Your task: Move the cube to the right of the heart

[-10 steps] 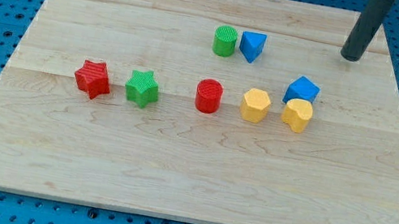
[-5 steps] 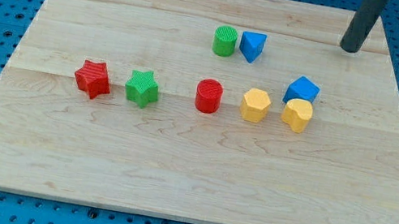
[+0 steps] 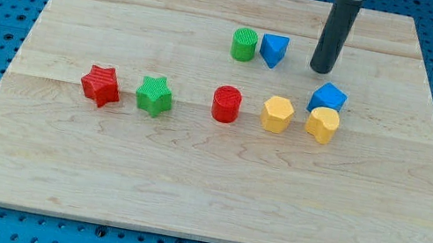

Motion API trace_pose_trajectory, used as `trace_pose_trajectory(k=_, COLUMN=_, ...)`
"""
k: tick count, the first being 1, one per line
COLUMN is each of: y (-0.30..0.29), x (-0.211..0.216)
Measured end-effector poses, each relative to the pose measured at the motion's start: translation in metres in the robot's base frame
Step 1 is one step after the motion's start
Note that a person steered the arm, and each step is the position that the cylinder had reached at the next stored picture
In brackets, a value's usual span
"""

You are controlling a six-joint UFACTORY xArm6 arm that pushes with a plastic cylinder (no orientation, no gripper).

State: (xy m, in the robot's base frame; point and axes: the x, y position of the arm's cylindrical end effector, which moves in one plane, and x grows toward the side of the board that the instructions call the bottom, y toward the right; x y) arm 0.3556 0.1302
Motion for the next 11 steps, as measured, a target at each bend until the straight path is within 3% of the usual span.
trace_pose_trajectory(k=2, y=-0.050, x=0.023)
trace_pose_trajectory(k=5, y=0.019, x=0.049)
trace_pose_trajectory(k=7, y=0.020, x=0.052)
trace_pose_trajectory(k=10, y=0.060, x=0.049)
trace_pose_trajectory(k=11, y=0.062, x=0.018)
